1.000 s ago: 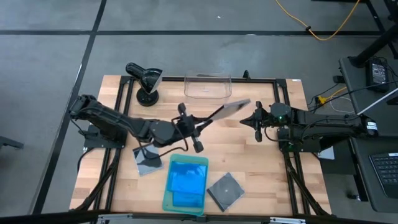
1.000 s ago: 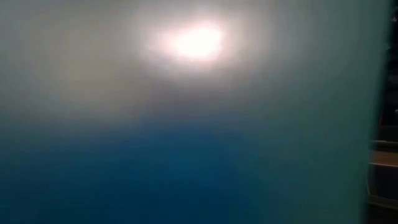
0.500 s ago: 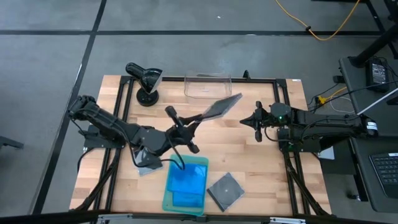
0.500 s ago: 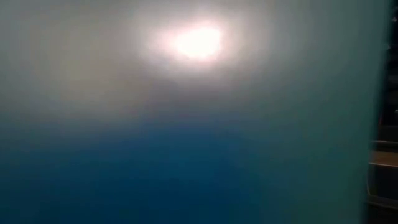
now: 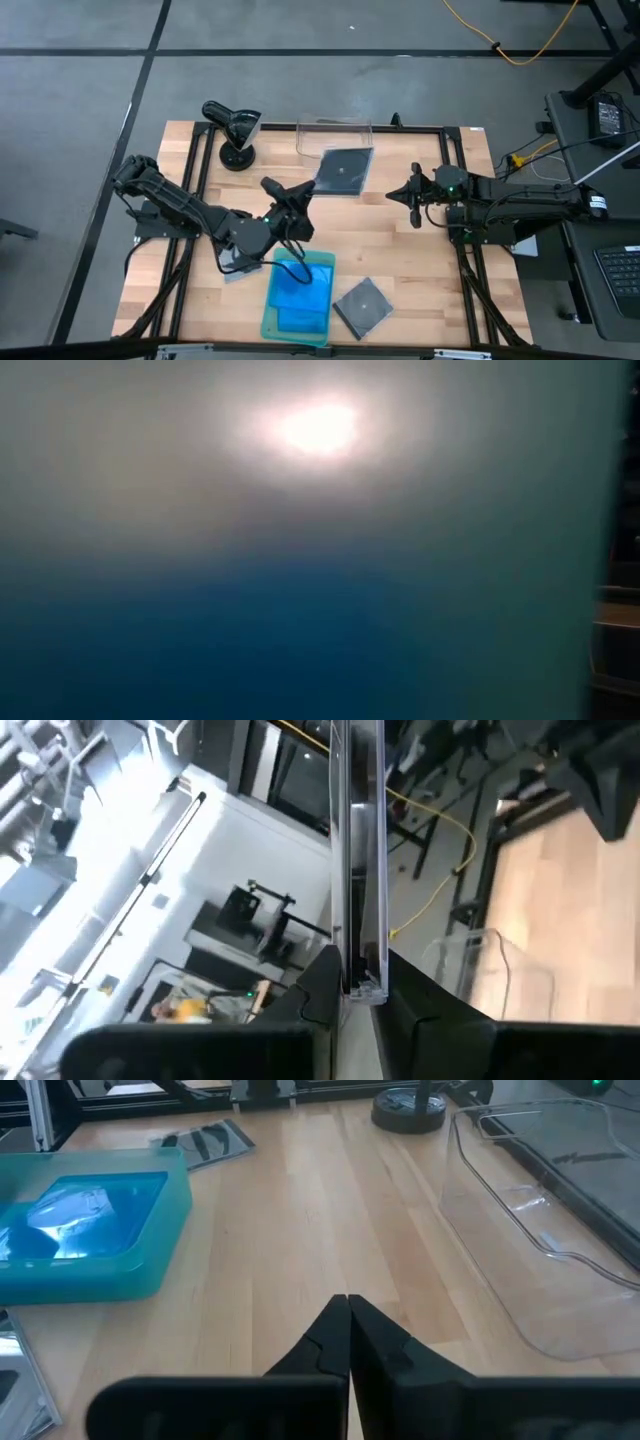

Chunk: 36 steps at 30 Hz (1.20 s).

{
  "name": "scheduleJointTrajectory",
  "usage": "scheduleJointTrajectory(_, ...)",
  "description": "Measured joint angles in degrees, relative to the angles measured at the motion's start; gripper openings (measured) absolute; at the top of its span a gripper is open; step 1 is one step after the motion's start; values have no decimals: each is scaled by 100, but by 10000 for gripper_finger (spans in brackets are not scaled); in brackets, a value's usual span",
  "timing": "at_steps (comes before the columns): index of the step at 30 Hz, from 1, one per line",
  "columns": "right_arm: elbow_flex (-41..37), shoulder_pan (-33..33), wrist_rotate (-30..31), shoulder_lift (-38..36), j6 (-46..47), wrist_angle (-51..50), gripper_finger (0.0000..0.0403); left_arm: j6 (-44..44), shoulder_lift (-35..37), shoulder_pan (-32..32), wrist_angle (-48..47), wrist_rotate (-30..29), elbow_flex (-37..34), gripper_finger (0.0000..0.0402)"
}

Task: Pick & place jewel cases by type
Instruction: Put the top right black cd case into the transparent bin

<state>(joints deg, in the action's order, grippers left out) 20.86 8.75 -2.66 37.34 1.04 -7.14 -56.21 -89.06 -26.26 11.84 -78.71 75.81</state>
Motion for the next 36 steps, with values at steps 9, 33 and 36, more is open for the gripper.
scheduleJointTrajectory(9, 0, 0, 2, 0, 6, -9, 4, 797, -130, 81, 56, 21, 0, 24)
scheduleJointTrajectory(33, 0, 0, 2, 0, -153, -22, 4, 7343, -124, 87, -184, 607, 0, 24)
scheduleJointTrajectory(36, 0, 0, 2, 0, -159, -22, 4, 8063, -124, 87, -188, 806, 0, 24)
